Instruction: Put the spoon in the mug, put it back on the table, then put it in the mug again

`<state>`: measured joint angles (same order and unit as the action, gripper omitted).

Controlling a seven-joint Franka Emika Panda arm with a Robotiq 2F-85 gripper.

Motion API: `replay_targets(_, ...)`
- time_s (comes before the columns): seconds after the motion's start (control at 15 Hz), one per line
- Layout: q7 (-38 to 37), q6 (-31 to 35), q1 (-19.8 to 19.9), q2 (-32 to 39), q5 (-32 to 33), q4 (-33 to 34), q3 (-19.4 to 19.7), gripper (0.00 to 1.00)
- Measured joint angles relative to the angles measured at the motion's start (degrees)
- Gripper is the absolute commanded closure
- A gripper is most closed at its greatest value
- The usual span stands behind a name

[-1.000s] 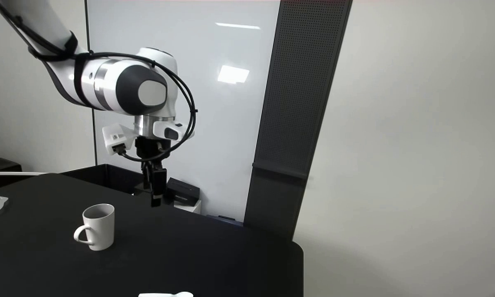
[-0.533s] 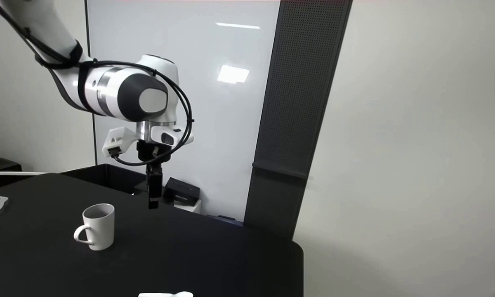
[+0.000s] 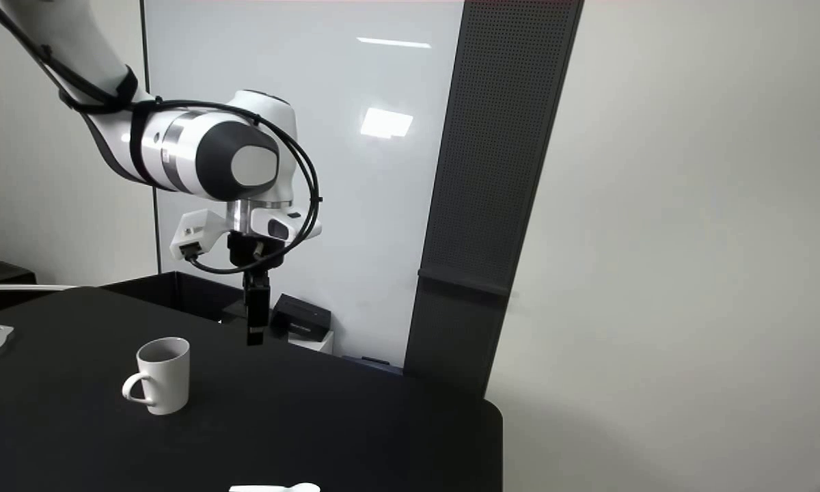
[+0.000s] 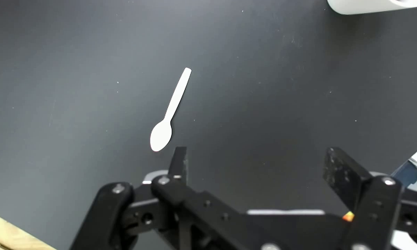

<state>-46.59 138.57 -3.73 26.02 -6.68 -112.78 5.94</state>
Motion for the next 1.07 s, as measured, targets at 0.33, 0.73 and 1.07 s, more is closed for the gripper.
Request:
replay_targets(0.33,-0.48,0.13,0.02,0.21,0.02,-0.04,0.16,0.00)
replay_targets(0.73,-8.89,1.91,0.02,3.10,-0.10,0.15,2.10,0.00)
replay_targets(1.07,-12.06,5.42,0.10,6.75,-0.22,0.25,2.29,0.00)
